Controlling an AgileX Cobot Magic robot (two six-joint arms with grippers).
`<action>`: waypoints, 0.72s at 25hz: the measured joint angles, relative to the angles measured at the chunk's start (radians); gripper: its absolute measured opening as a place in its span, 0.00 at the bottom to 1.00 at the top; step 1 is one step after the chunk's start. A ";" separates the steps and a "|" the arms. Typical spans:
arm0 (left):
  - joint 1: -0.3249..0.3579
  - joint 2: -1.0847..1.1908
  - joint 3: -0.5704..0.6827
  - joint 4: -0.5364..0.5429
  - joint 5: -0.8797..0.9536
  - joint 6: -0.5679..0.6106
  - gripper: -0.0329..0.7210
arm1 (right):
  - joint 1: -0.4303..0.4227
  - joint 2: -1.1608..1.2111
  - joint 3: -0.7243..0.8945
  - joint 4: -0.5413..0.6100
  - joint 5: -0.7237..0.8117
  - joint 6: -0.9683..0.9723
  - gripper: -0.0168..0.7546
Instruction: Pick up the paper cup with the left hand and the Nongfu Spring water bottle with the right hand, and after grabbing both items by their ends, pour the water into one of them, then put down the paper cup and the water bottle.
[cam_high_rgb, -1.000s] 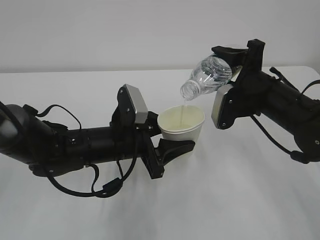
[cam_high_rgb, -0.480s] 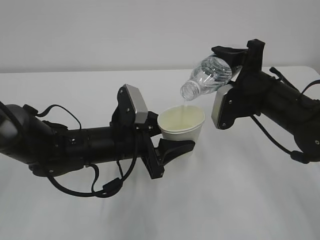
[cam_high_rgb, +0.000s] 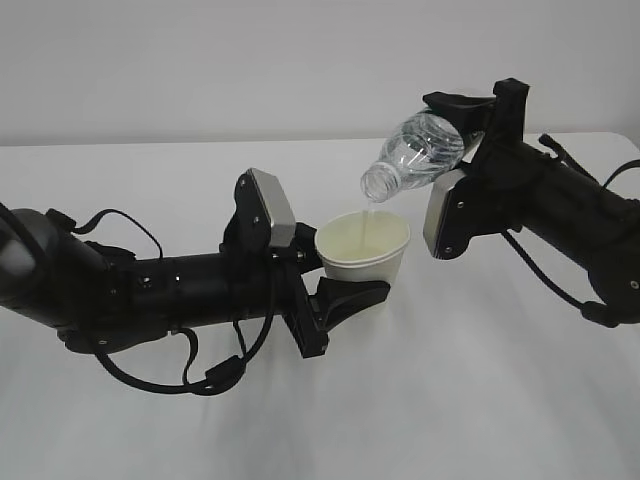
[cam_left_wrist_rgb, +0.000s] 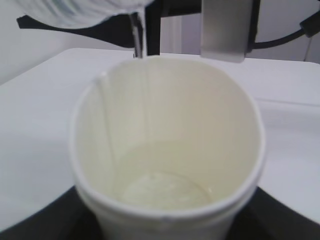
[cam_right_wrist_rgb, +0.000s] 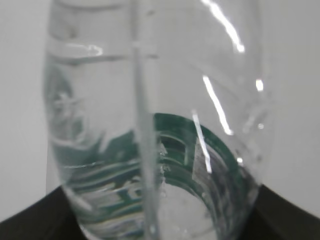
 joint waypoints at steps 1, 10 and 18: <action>0.000 0.000 0.000 0.000 0.000 0.000 0.61 | 0.000 0.000 0.000 0.000 0.000 0.000 0.65; 0.000 0.000 0.000 0.000 0.000 0.000 0.61 | 0.000 0.000 0.000 0.002 0.000 -0.008 0.65; 0.000 0.000 0.000 0.000 0.000 0.000 0.61 | 0.000 0.000 0.000 0.005 -0.002 -0.014 0.65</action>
